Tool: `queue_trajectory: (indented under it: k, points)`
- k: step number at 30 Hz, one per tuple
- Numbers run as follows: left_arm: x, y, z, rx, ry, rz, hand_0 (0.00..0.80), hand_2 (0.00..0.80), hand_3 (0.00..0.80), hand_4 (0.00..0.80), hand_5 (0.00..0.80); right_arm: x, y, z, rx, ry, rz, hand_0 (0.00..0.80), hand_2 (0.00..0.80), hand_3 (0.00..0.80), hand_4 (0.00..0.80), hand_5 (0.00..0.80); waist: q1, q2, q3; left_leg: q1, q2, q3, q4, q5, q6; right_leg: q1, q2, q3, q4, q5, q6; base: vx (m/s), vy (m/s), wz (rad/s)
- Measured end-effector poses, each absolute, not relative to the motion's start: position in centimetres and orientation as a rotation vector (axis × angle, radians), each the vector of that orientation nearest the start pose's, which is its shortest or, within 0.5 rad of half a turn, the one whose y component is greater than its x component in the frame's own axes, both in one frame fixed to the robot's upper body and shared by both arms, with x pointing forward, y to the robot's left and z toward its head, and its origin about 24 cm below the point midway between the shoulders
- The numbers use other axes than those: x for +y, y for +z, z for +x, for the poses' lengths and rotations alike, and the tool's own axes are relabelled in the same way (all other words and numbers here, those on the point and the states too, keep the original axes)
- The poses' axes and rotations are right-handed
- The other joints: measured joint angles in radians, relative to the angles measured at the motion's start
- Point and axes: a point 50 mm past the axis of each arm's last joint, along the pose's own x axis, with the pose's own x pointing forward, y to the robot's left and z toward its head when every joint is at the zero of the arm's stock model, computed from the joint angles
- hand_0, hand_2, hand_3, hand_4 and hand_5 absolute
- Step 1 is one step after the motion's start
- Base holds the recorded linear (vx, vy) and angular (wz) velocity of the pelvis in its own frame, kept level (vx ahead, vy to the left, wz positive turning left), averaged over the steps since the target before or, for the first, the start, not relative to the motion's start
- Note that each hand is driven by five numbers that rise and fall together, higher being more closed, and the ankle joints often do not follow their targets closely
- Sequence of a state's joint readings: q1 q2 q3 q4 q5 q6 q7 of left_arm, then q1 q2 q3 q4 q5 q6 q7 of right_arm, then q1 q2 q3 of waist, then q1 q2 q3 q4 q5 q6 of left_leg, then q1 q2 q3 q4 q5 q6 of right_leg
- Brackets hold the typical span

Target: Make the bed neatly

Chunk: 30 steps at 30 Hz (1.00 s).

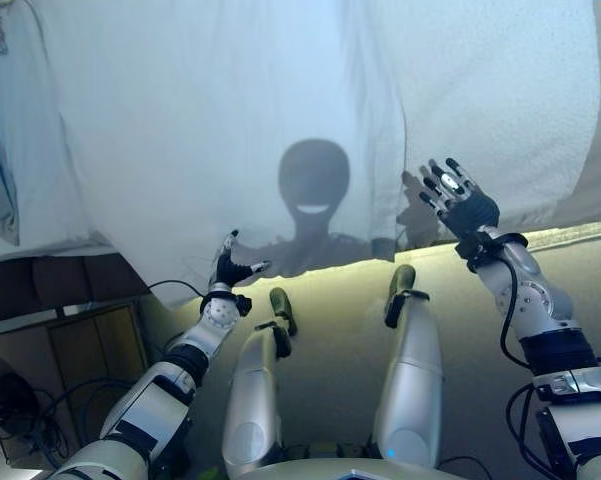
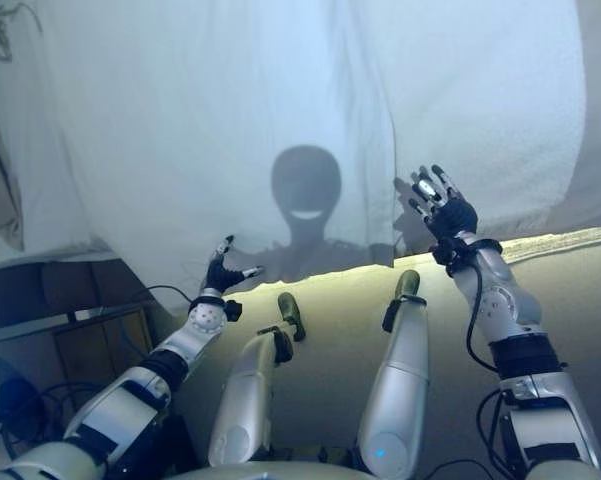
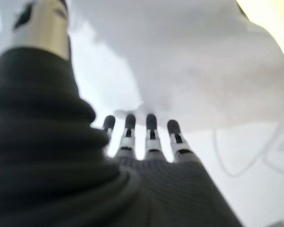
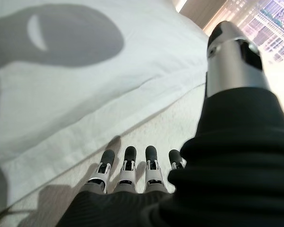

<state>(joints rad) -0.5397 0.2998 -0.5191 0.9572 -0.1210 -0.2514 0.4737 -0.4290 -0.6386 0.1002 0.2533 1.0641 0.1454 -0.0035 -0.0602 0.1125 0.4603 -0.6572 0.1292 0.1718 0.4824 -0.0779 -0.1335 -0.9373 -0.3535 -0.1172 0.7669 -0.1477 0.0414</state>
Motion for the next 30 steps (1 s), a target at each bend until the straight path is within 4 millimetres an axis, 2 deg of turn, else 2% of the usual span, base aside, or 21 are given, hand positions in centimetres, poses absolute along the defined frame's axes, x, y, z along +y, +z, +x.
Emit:
queue_trajectory:
  k: [3,10,15,19,22,26,28,29,30]
  points:
    - [16.9,1.1,33.3,0.08,0.136,0.529,0.0,0.0,0.0,0.0,0.0,-23.8,13.0,32.8,-0.014,0.105,0.407,0.0,0.0,0.0,0.0,0.0,0.0,-0.015,0.031,-0.044,0.009,-0.016,0.034,-0.005,-0.008,-0.028,0.009,0.001,0.006,0.01,-0.011,-0.007,-0.017,-0.03]
    - [16.9,1.7,33.5,0.056,0.145,0.528,0.0,0.0,0.0,0.0,0.0,-23.6,13.5,32.8,-0.048,0.129,0.408,0.0,0.0,0.0,0.0,0.0,0.004,-0.017,0.033,-0.13,0.013,-0.041,0.112,-0.037,0.002,-0.081,0.016,0.005,0.013,0.027,-0.009,-0.013,0.002,-0.02]
    - [17.1,2.3,33.8,0.033,0.151,0.533,0.0,0.0,0.0,0.0,0.0,-23.3,14.9,32.7,-0.111,0.161,0.401,0.0,0.0,0.0,0.0,0.0,0.008,-0.018,0.034,-0.234,0.024,-0.054,0.251,-0.098,0.026,-0.158,0.017,0.028,0.077,0.025,-0.007,-0.059,-0.035,-0.07]
    - [17.0,3.5,34.5,-0.002,0.152,0.535,0.0,0.0,0.0,0.0,0.0,-23.2,15.4,32.9,-0.137,0.178,0.408,0.0,0.0,0.0,0.0,0.0,0.021,-0.02,0.035,-0.351,0.041,-0.09,0.415,-0.162,0.019,-0.246,0.019,0.045,0.178,0.001,-0.005,-0.019,-0.074,-0.06]
    - [17.4,4.2,35.1,0.012,0.114,0.565,0.0,0.0,0.0,0.0,0.0,-23.2,15.4,32.8,-0.141,0.179,0.413,0.0,0.0,0.0,0.0,0.0,0.02,-0.027,0.039,-0.401,0.042,-0.102,0.468,-0.173,0.021,-0.283,0.02,0.051,0.2,0.002,-0.004,-0.002,-0.052,-0.02]
    - [17.7,3.8,35.3,0.087,0.079,0.658,0.0,0.0,0.0,0.0,0.0,-23.1,15.4,32.8,-0.141,0.184,0.43,0.0,0.0,0.0,0.0,0.0,0.015,-0.03,0.04,-0.42,0.042,-0.104,0.473,-0.174,0.024,-0.289,0.033,0.05,0.158,0.019,0.024,0.002,0.005,-0.19]
    - [17.9,3.3,35.2,0.136,0.072,0.712,0.0,0.0,0.0,0.0,0.0,-23.0,15.8,33.0,-0.154,0.2,0.438,0.0,0.0,0.0,0.0,0.0,0.012,-0.034,0.04,-0.42,0.046,-0.103,0.459,-0.181,0.04,-0.288,0.036,0.049,0.105,0.034,0.051,0.014,0.028,-0.48]
    - [18.1,2.9,35.1,0.158,0.07,0.753,0.0,0.0,0.0,0.0,0.0,-22.9,15.9,33.0,-0.157,0.209,0.445,0.0,0.0,0.0,0.0,0.0,0.007,-0.034,0.04,-0.42,0.05,-0.098,0.46,-0.184,0.044,-0.287,0.036,0.052,0.112,0.037,0.054,0.026,0.04,-0.23]
    - [18.3,2.6,35.0,0.181,0.069,0.792,0.0,0.0,0.0,0.0,0.0,-22.9,15.8,33.0,-0.153,0.209,0.447,0.0,0.0,0.0,0.0,0.0,-0.006,-0.037,0.041,-0.421,0.041,-0.095,0.472,-0.19,0.044,-0.28,0.031,0.062,0.126,0.048,0.036,0.031,0.048,0.06]
